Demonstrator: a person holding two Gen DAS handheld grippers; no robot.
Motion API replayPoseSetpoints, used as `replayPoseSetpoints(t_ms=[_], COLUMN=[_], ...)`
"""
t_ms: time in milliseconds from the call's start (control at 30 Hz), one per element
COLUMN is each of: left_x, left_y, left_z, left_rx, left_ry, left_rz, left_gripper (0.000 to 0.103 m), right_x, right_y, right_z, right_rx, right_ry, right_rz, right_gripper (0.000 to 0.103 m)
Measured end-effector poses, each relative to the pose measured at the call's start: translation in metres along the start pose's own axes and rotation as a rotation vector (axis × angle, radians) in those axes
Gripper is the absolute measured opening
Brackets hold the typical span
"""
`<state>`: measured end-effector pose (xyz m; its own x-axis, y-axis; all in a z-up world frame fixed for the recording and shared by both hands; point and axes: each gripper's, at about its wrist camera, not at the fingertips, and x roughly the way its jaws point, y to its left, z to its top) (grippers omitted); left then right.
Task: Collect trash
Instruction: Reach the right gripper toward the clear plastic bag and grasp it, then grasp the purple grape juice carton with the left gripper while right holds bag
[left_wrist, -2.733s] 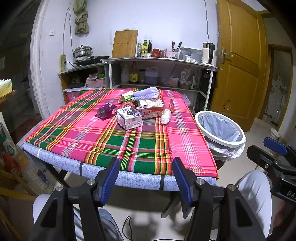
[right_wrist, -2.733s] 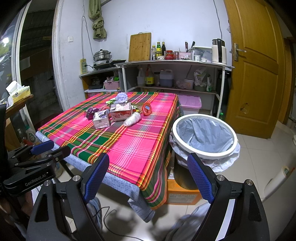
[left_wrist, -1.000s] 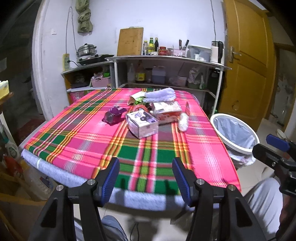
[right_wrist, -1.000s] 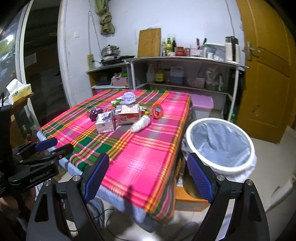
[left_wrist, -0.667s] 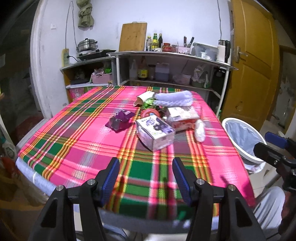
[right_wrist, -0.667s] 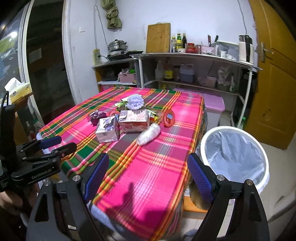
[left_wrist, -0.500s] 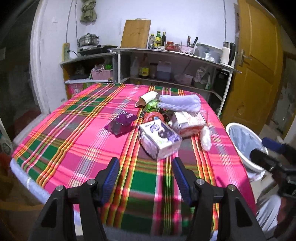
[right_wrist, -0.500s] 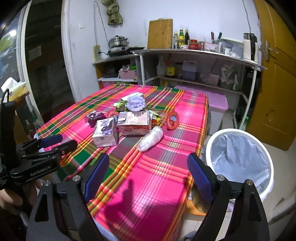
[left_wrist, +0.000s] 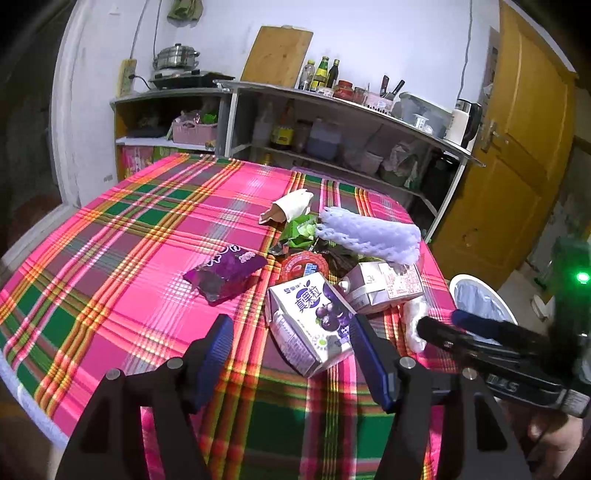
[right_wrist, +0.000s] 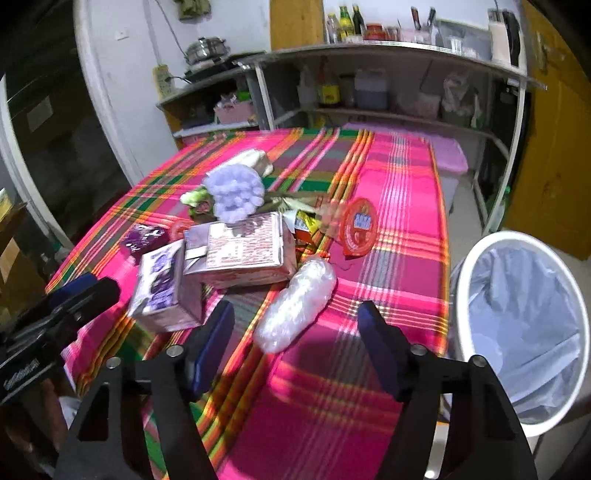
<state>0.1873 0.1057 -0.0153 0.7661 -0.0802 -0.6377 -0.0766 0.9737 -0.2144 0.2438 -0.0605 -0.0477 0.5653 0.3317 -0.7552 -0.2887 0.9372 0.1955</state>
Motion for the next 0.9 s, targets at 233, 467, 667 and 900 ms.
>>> replayPoseSetpoints(t_ms=[233, 467, 667, 900], left_x=[0.012, 0.032, 0.046, 0.042], left_y=[-0.007, -0.02, -0.026, -0.034], left_z=[0.003, 0.003, 0.0, -0.004], left_rx=[-0.025, -0.045, -0.046, 0.014], left_ry=[0.022, 0.055, 0.085, 0.064], left_rz=[-0.024, -0.024, 0.028, 0.082], left_gripper=[0.065, 0.069, 0.069, 0.065], right_x=[0.017, 0.003, -0.013, -0.032], right_y=[-0.008, -0.024, -0.034, -0.046], right_z=[-0.001, -0.01, -0.017, -0.028], right_rx=[0.037, 0.062, 0.066, 0.077], right_ry=[0.046, 0.04, 0.024, 0.007], right_rz=[0.001, 0.027, 0.043, 0.045], right_gripper=[0.033, 0.028, 0.028, 0.028])
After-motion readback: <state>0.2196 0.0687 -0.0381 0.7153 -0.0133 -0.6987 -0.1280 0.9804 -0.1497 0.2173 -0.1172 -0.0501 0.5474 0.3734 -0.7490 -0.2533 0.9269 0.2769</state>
